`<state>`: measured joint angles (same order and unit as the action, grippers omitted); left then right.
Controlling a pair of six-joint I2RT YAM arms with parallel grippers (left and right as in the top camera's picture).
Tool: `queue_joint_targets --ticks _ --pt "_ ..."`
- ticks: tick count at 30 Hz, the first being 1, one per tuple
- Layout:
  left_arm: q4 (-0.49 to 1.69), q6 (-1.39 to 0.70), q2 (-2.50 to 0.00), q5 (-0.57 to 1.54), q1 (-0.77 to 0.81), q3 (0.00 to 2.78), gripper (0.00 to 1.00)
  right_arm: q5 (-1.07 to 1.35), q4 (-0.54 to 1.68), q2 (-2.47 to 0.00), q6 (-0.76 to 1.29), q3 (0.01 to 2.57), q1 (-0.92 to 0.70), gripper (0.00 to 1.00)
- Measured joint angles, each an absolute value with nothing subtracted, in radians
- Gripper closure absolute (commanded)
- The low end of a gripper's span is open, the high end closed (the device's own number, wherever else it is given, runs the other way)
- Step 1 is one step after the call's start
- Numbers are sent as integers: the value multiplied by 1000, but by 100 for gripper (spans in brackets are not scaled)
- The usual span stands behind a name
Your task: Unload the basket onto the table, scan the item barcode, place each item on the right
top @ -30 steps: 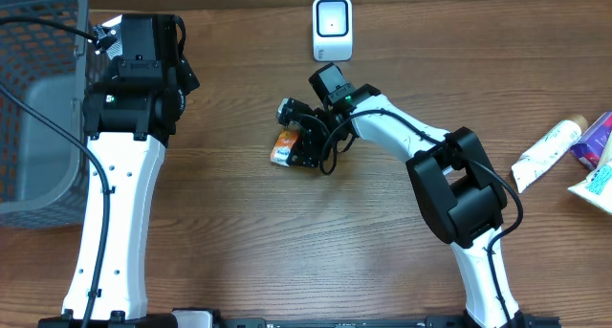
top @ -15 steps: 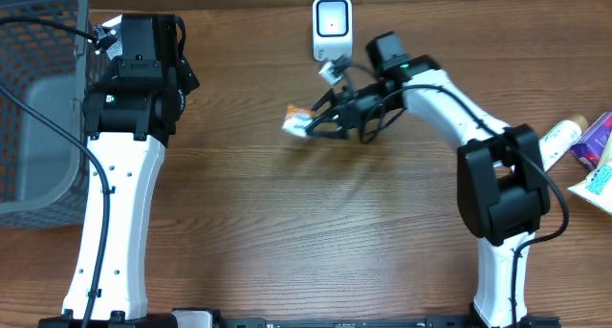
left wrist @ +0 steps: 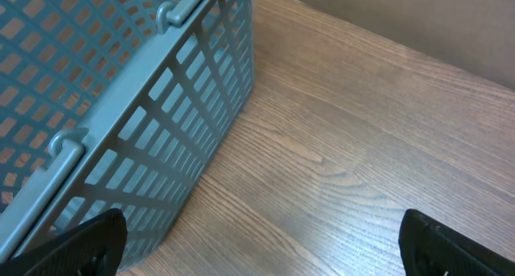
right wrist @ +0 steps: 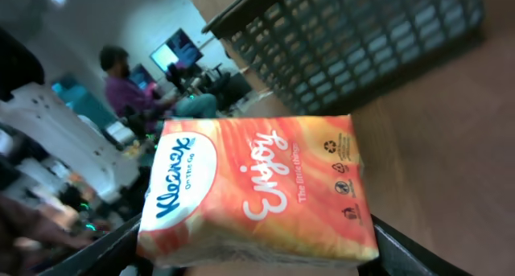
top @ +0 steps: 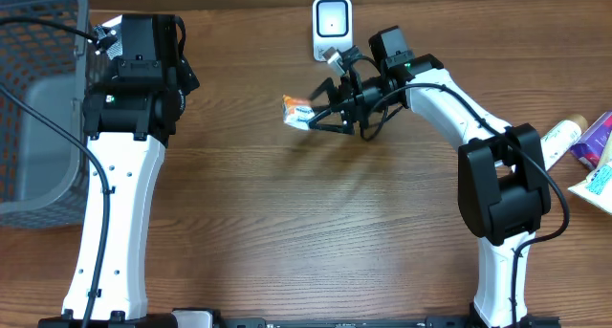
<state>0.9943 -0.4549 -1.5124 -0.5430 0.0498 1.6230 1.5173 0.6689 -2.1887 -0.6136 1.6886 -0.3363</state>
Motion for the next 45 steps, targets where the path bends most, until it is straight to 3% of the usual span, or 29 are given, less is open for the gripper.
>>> queue_joint_targets --ticks 6,10,15,21,27,31,33,36,40,45 --pt "994 -455 -1512 -543 50 1623 0 1535 215 -2189 -433 1691 -307 28" --pt "995 -455 -1512 -543 50 1623 0 1537 -95 -2189 -271 1692 -298 37" --pt "994 -455 -1512 -543 50 1623 0 1536 -551 -2188 81 1697 -302 39" --pt "994 -455 -1512 -543 50 1623 0 1537 -682 -2186 329 1697 -305 38" --pt "995 -455 -1512 -543 50 1623 0 1536 -474 -2185 419 1697 -302 29" --pt "994 -455 -1512 -543 50 1623 0 1536 -90 -2184 410 1697 -301 16" --pt "995 -455 -1512 -543 50 1623 0 1537 51 -2184 369 1692 -302 0" --pt "995 -455 -1512 -543 50 1623 0 1507 368 -2183 243 1674 -311 0" --pt "994 -455 -1512 -543 50 1623 0 1116 739 -2183 96 1649 -373 0" --pt "994 -455 -1512 -543 50 1623 0 623 815 -2183 25 1643 -553 0"
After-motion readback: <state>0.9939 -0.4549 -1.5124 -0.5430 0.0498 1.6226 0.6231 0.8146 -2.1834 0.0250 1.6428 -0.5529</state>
